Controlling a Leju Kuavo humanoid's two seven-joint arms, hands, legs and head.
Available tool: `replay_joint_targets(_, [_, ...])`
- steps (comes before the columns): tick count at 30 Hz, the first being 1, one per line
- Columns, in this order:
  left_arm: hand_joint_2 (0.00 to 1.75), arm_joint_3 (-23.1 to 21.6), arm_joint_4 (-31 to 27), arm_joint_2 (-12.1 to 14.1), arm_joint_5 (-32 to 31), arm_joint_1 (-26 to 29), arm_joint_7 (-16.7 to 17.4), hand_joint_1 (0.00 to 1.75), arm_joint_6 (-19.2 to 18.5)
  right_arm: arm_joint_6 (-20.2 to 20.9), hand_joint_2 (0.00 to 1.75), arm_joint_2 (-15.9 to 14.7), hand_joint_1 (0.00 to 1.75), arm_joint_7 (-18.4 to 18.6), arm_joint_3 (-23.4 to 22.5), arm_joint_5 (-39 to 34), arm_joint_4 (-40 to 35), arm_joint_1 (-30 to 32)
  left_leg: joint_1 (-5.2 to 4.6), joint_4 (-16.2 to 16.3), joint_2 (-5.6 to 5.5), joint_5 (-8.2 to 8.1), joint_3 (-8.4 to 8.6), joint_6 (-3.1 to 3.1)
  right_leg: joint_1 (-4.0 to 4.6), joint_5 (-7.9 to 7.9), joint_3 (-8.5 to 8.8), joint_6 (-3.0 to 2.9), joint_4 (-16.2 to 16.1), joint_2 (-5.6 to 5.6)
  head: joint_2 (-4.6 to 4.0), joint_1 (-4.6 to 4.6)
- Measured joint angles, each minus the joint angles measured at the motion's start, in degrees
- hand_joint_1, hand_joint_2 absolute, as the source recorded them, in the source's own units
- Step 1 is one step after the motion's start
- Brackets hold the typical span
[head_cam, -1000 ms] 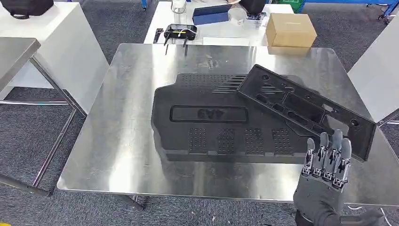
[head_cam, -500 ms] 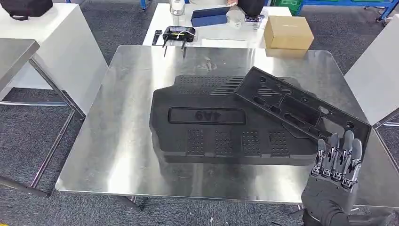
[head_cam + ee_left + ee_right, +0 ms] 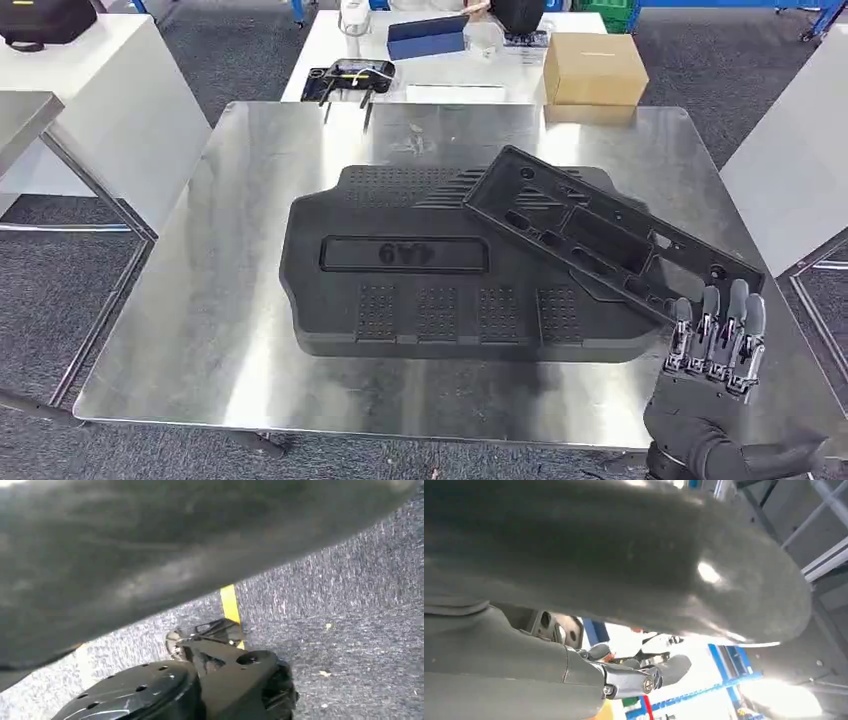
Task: Take the parts from the cabinet and place them on the table.
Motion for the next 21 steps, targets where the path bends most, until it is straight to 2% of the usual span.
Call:
replay_joint_targets(1, [0.0,0.11,0.0,0.0,0.28,-0.02,-0.04,0.0,-0.24,0.07,0.0,0.17,0.0,0.04,-0.3,0.02,0.2,0.0,-0.18,-5.28,-0.01,3.37,2.03,0.49,0.02,-0.01,0.25,0.0,0.01,0.09,0.0,0.02])
replay_joint_targets(2, [0.0,0.26,-0.02,0.0,0.31,-0.03,-0.11,0.0,-0.48,0.13,0.0,0.33,0.0,0.11,-0.5,0.02,0.28,0.0,-0.32,-9.87,-0.01,5.83,3.89,0.85,0.02,-0.02,0.37,0.01,0.0,0.13,0.0,0.02])
replay_joint_targets(3, [0.0,0.37,0.0,0.0,0.33,-0.03,-0.15,0.0,-0.5,0.24,0.0,0.55,0.0,0.22,-0.72,0.04,0.41,-0.03,-0.56,-12.52,-0.09,6.07,4.71,0.77,0.58,-0.08,0.22,0.14,0.24,0.18,0.0,0.04])
replay_joint_targets(4, [0.0,0.41,-0.02,-0.02,0.35,-0.13,-0.2,0.0,-0.57,0.33,0.0,0.63,0.0,0.35,-0.91,0.09,0.54,0.03,-0.7,-13.0,-0.1,5.99,4.58,0.43,0.67,-0.05,-0.13,0.32,0.25,0.17,0.0,0.09])
replay_joint_targets(5, [0.0,0.44,-0.02,-0.02,0.37,-0.12,-0.24,0.0,-0.59,0.39,0.0,0.85,0.0,0.44,-1.16,0.13,0.61,0.08,-0.98,-13.0,-0.2,6.09,4.29,0.48,0.54,0.21,-0.27,0.72,0.06,0.16,0.0,0.22])
replay_joint_targets(6, [0.0,0.48,0.0,-0.07,0.39,-0.03,-0.28,0.0,-0.61,0.39,0.0,1.0,0.0,0.57,-1.42,0.18,0.7,0.11,-1.24,-13.0,-0.26,6.25,4.19,0.73,0.21,0.4,-0.25,1.01,-0.15,0.15,0.0,0.02])
replay_joint_targets(7, [0.0,0.59,0.0,-0.15,0.39,0.02,-0.33,0.0,-0.63,0.41,0.0,1.16,0.0,0.59,-1.57,0.26,0.76,0.11,-1.29,-13.37,-0.31,6.71,4.15,1.23,0.25,0.6,-0.25,1.37,-0.24,0.18,0.0,0.13])
replay_joint_targets(8, [0.0,0.66,-0.02,-0.2,0.39,-0.04,-0.35,0.0,-0.66,0.41,0.0,1.2,0.0,0.63,-1.77,0.44,0.79,0.13,-0.94,-13.69,-0.17,7.18,4.27,1.6,0.05,0.02,-1.05,1.47,0.57,0.08,0.0,0.04])
replay_joint_targets(9, [0.0,0.79,-0.02,-0.2,0.39,-0.04,-0.42,0.0,-0.76,0.44,0.0,1.25,0.0,0.7,-1.97,0.55,0.83,0.12,-1.02,-13.7,-0.16,7.37,4.07,1.9,0.17,-1.54,-1.81,1.22,2.36,0.02,0.0,0.28])
replay_joint_targets(10, [0.0,0.87,-0.04,-0.2,0.48,-0.07,-0.44,0.0,-0.83,0.44,0.0,1.31,0.0,0.72,-2.05,0.59,0.9,0.06,-1.03,-13.69,-0.14,7.57,3.87,2.21,0.16,-3.53,-3.37,0.87,5.93,0.03,0.0,0.39])
replay_joint_targets(11, [0.0,0.9,-0.07,-0.24,0.48,-0.09,-0.46,0.0,-0.85,0.44,0.0,1.4,0.0,0.85,-2.12,0.7,1.05,0.1,-1.12,-13.68,-0.07,7.67,3.57,2.34,0.19,-5.78,-5.52,0.61,10.94,0.03,0.0,0.39])
replay_joint_targets(12, [0.0,0.92,-0.07,-0.24,0.48,-0.08,-0.46,0.0,-1.01,0.44,0.0,1.42,0.0,0.92,-2.18,0.72,1.18,0.11,-1.23,-13.65,-0.02,7.78,3.31,2.49,0.21,-7.27,-7.28,0.6,15.09,0.02,0.0,0.42])
replay_joint_targets(13, [0.0,0.94,-0.07,-0.26,0.48,-0.07,-0.46,0.0,-1.01,0.44,0.0,1.42,0.0,0.94,-2.31,0.72,1.31,0.12,-1.32,-13.65,0.01,7.91,3.14,2.48,0.19,-7.84,-8.12,0.92,17.44,0.02,0.0,0.41])
replay_joint_targets(14, [0.0,0.96,-0.07,-0.26,0.48,-0.06,-0.46,0.0,-1.05,0.44,0.0,1.44,0.0,0.98,-2.42,0.79,1.44,0.11,-1.34,-13.63,0.0,7.99,3.01,2.48,0.2,-7.35,-7.49,1.31,16.72,0.02,0.0,0.39])
replay_joint_targets(15, [0.0,0.96,-0.07,-0.28,0.48,-0.06,-0.46,0.0,-1.11,0.44,0.0,1.49,0.0,1.03,-2.47,0.83,1.51,0.11,-1.35,-13.62,-0.01,8.1,2.99,2.44,0.26,-6.14,-5.55,1.75,13.66,0.01,0.0,0.46])
replay_joint_targets(17, [0.0,0.98,-0.07,-0.44,0.48,-0.08,-0.46,0.0,-1.18,0.46,0.0,1.6,0.0,1.18,-2.6,1.14,1.57,0.02,-1.36,-13.62,-0.09,8.24,3.04,2.25,0.39,-2.77,0.72,2.29,2.91,-0.01,0.0,0.48])
replay_joint_targets(18, [0.0,1.0,-0.07,-0.59,0.48,-0.08,-0.46,0.0,-1.25,0.46,0.0,1.66,0.0,1.22,-2.62,1.22,1.57,-0.13,-1.56,-13.58,-0.07,8.29,2.95,2.03,0.66,-2.35,2.76,1.87,-0.97,-0.08,0.0,0.44])
replay_joint_targets(19, [0.0,1.03,-0.07,-0.61,0.48,-0.1,-0.46,0.0,-1.27,0.48,0.0,1.79,0.0,1.22,-2.64,1.22,1.57,-0.16,-1.87,-13.43,-0.07,8.33,2.82,1.84,0.83,-1.85,2.95,1.38,-1.1,-0.08,0.0,0.31])
replay_joint_targets(21, [0.0,1.09,-0.07,-0.63,0.48,-0.11,-0.44,0.0,-1.29,0.52,0.0,1.88,0.0,1.22,-2.82,1.22,1.59,-0.12,-1.66,-13.61,-0.04,8.75,2.72,1.18,1.08,-1.63,2.7,0.99,-0.85,-0.07,0.0,0.33])
